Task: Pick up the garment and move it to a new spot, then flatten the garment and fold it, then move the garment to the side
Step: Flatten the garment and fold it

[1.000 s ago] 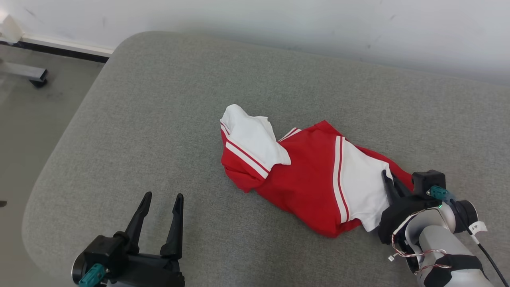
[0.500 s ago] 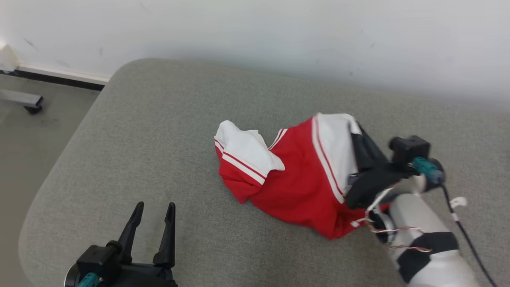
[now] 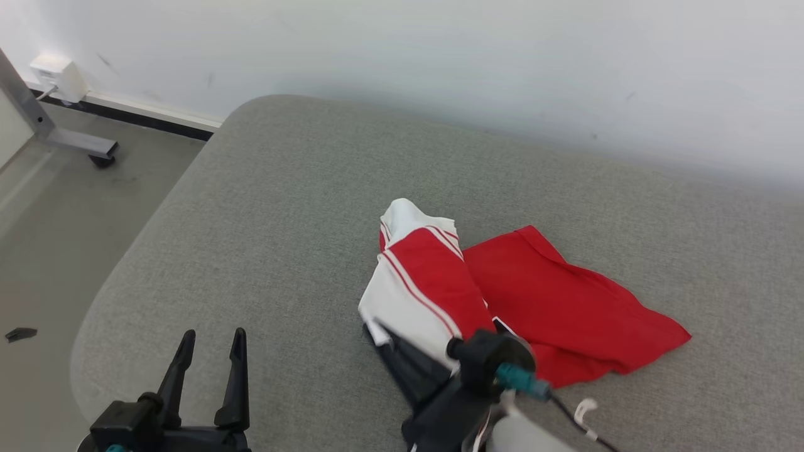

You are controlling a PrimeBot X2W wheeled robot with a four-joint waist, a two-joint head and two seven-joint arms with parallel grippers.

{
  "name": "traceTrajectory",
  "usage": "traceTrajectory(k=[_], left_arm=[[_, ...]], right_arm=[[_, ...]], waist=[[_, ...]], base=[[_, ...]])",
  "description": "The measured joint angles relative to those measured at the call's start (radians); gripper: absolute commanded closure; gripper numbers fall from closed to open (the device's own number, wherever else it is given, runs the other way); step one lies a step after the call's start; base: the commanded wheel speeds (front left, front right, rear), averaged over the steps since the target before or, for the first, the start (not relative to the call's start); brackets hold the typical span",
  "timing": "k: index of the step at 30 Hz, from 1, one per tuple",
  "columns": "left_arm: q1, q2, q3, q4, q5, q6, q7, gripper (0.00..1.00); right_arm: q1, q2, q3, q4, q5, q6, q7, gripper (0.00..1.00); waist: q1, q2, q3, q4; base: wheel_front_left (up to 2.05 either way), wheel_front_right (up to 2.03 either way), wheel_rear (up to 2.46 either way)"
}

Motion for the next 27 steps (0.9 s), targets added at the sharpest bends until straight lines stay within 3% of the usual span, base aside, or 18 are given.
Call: traceTrajectory(k=[4,5,6,12,19,27], left_arm=[[0.001,-0.001,0.000,-0.001,0.000,0.000,0.000,0.00],[0.002,-0.001,0.000,0.001,0.000,0.000,0.000,0.00],[0.002,-0.002,0.000,0.003,0.000,0.000,0.000,0.00],[0.008,-0.004,0.001,0.007,0.000,0.000,0.000,0.00],[0.017,-0.003,0.002,0.007,0.006,0.000,0.000,0.00],[0.037,-0.001,0.010,-0.001,0.011,0.000,0.000,0.00]], right_arm=[[0.033,0.000,0.120,0.055,0.055,0.000,0.000,1.00],[0.039,-0.001,0.146,0.074,0.063,0.000,0.001,0.63],[0.040,-0.001,0.157,0.082,0.065,0.000,0.000,0.00],[0.015,-0.001,0.099,0.077,0.056,0.000,0.000,0.00],[0.049,0.000,-0.144,0.015,-0.045,0.000,0.000,0.00],[0.228,-0.037,-0.431,-0.115,-0.173,0.000,0.000,0.00]], waist=[[0.0000,0.0000,0.002,0.015],[0.0000,0.0001,0.002,0.016],[0.0000,0.0001,0.002,0.016],[0.0001,0.0001,-0.002,-0.009],[0.0001,0.0000,-0.020,-0.064],[0.0000,0.0000,-0.045,-0.143]], base=[[0.00,0.00,0.00],[0.00,0.00,0.00],[0.00,0.00,0.00],[0.00,0.00,0.00],[0.00,0.00,0.00],[0.00,0.00,0.00]])
